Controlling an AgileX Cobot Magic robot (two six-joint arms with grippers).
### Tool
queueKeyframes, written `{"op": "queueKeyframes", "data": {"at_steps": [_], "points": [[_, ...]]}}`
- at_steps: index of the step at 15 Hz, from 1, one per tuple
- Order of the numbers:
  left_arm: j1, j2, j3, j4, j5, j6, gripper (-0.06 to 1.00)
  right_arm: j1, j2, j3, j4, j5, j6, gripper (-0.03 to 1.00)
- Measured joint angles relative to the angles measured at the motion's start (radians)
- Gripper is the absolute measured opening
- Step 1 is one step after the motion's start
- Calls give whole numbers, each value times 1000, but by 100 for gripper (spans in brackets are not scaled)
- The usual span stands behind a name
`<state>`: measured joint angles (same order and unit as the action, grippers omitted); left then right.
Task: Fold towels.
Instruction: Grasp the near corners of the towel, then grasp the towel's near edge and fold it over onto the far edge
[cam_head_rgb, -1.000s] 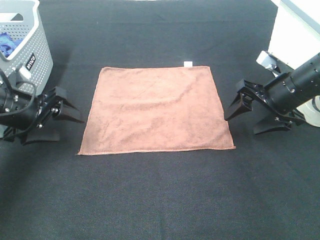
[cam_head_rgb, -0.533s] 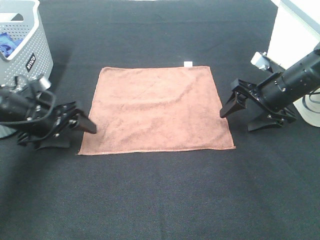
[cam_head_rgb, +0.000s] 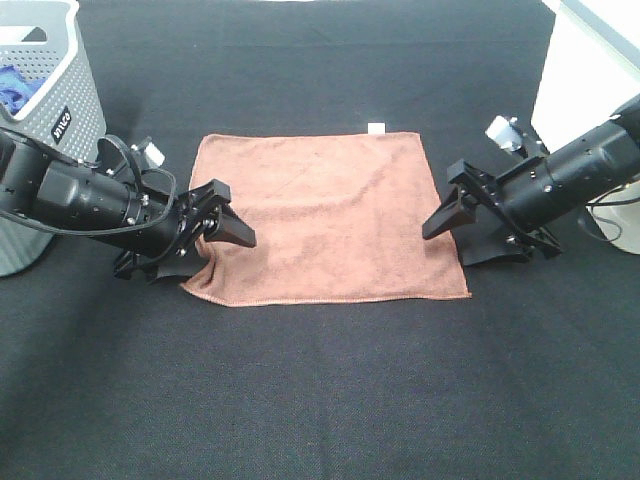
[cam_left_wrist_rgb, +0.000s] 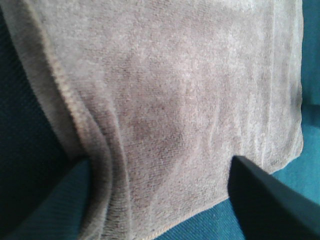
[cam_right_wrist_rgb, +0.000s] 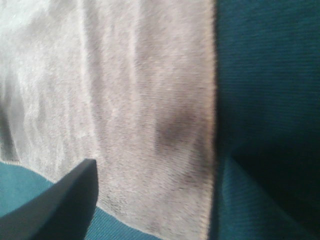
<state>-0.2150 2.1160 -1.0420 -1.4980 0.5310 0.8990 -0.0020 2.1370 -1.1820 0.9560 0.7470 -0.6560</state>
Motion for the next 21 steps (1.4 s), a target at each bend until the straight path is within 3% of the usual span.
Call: {"op": "queueKeyframes", "data": {"at_steps": [1,2,5,7,9,10,12,15,17,21], "points": [[0,5,0,-5,-1,0,62,20,2,-2,5,0,-4,66],[0,5,0,-5,-1,0,62,20,2,-2,5,0,-4,66],[0,20,1,-3,-10,0,36,63,16,-3,25,-16,9,56],[-1,22,3,3,-11,0,25,63,24,-3,10,-34,23,36],[-3,22,5,25,-10,0,5,63,29,-3,-8,-51,50,10],[-3,22,5,39,-9,0,2,63,33,-3,-9,-52,64,0],[-5,-5,7,111,16,-58,2,64,24,-2,-34,-47,85,0],[-5,-62,28,356,51,-251,2,64,-21,16,-201,-18,194,0],[-5,-124,78,480,52,-350,2,64,-74,80,-258,-17,234,0],[-5,-206,170,561,104,-409,2,67,-176,230,-259,-17,238,0]]}}
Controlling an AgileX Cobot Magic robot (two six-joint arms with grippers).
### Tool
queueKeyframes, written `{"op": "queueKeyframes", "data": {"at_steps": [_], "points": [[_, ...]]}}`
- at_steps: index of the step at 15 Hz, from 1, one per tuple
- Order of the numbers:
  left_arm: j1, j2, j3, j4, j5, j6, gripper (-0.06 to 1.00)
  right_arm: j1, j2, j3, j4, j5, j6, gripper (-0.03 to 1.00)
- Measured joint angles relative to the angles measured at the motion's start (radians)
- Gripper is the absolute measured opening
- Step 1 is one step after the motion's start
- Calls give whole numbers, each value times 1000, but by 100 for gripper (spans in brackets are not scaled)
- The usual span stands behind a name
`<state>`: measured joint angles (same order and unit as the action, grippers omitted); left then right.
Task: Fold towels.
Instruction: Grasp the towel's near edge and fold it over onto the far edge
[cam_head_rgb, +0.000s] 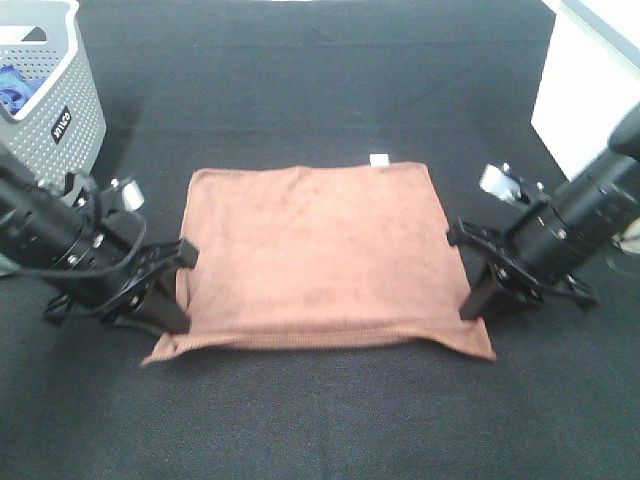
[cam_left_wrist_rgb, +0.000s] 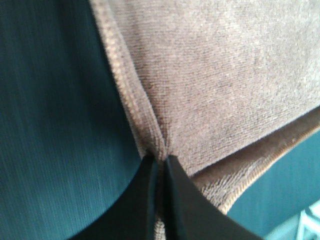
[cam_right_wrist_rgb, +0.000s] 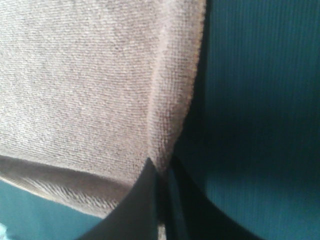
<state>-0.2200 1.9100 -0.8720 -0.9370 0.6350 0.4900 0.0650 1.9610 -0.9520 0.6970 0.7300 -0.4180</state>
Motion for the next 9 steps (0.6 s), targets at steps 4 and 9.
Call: {"op": "queueKeyframes", "data": {"at_steps": [4,9], "points": [[0,-22,36,1,-18,7,2,0,-24,57,42,-15,-25,0],[0,-22,-117,-43,-227,135,2,0,-3,-221,143,-46,-184,0]]}}
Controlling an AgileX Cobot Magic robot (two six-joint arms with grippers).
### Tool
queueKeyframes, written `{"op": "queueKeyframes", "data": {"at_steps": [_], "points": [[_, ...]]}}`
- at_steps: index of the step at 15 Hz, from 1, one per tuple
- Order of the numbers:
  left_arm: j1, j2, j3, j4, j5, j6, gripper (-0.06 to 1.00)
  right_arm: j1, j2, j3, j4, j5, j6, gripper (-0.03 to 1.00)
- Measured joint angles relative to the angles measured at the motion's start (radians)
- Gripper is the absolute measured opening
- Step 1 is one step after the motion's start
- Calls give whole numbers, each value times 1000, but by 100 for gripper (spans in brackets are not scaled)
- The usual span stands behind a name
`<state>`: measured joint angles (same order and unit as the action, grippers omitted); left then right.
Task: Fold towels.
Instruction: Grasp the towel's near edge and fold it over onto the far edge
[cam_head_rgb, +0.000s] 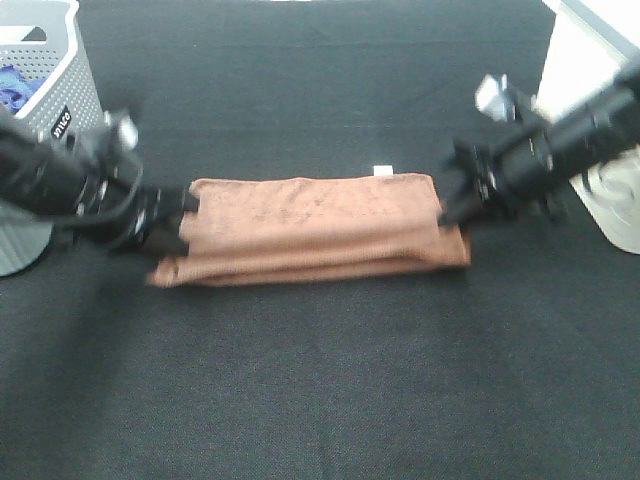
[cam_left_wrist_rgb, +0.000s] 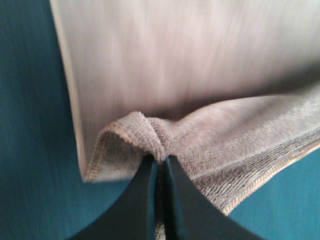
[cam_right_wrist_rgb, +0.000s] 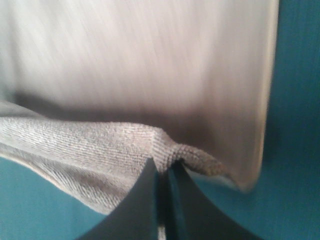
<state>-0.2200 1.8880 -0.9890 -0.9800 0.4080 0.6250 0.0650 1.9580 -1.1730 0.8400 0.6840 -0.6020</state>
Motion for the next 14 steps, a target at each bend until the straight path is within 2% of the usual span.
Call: {"op": "queueKeyframes", "data": {"at_steps": [3,4,6,9,11,13,14], "points": [[0,28,-118,-1,-65,38,2,0,118,-219,2,11,17,0],[0,28,-118,-1,-65,38,2,0,118,-219,2,11,17,0],[0,101,-210,-1,-67,44,2,0,211,-350,-8,18,29,0],[0,247,-376,10,-81,45,2,0,323,-492,-85,13,83,0],[0,308,-439,12,-87,45,2,0,359,-512,-101,-13,98,1],[0,334,-452,15,-87,45,7,0,371,-514,-102,-28,98,11],[0,335,-452,16,-87,45,14,0,375,-514,-102,-32,98,25]]}}
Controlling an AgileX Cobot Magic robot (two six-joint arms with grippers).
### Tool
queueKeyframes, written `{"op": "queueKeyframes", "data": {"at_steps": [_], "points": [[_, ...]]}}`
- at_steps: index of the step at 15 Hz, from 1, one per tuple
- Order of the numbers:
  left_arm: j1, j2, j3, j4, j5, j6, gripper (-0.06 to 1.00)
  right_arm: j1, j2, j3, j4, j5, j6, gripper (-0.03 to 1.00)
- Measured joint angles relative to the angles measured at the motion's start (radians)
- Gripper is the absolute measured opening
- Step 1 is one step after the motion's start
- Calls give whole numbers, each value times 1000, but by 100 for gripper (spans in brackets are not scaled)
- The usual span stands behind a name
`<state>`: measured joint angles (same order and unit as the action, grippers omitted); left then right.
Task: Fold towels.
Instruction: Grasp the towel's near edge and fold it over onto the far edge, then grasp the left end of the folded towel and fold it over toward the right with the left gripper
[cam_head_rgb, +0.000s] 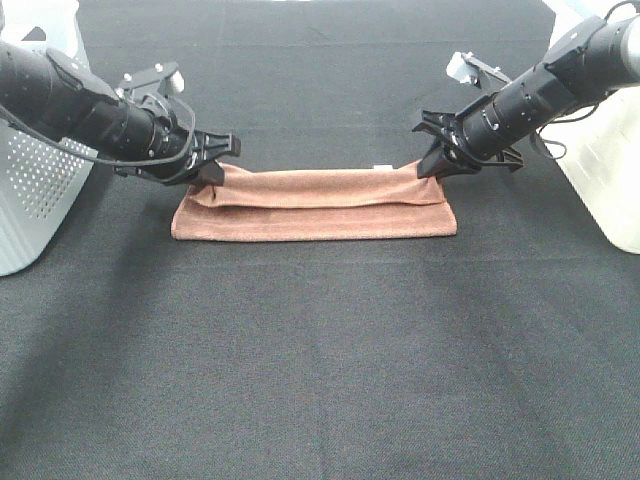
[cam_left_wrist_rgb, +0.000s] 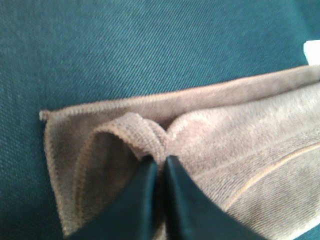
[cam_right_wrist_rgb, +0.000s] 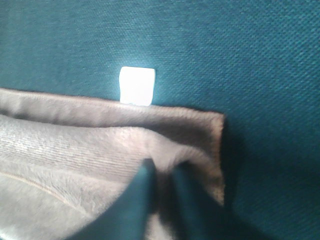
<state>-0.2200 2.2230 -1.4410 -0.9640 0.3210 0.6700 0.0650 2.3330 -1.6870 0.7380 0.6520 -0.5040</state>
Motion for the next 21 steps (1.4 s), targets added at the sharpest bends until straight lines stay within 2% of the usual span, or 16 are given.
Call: {"op": "queueKeyframes", "data": {"at_steps": [1,2,3,4,5,7,9,10,12,16,19,21], "points": [[0,-1,-4,0,2,0,33,0,0,-2,0,5,1,55],[0,-1,-4,0,11,-5,48,0,0,-3,0,21,2,72],[0,-4,-4,2,24,-16,62,0,0,-3,0,35,2,82],[0,-4,-4,2,24,-16,62,0,0,-3,0,35,2,82],[0,-12,-4,8,25,-40,73,0,-1,-3,-10,52,3,86],[12,-33,-6,77,35,-148,79,0,-17,-4,-41,91,44,89],[48,-29,-6,157,79,-291,80,0,-20,-6,-55,111,56,89],[65,-24,-6,171,88,-338,80,0,-20,-6,-57,114,56,89],[76,-7,-7,180,109,-362,80,0,-20,-6,-60,121,56,89],[77,72,-98,177,213,-380,78,0,-20,-6,-64,127,56,89],[77,108,-158,160,272,-393,72,0,-20,-6,-64,128,59,89],[77,135,-185,129,301,-412,52,0,-20,-6,-64,135,60,89]]}}
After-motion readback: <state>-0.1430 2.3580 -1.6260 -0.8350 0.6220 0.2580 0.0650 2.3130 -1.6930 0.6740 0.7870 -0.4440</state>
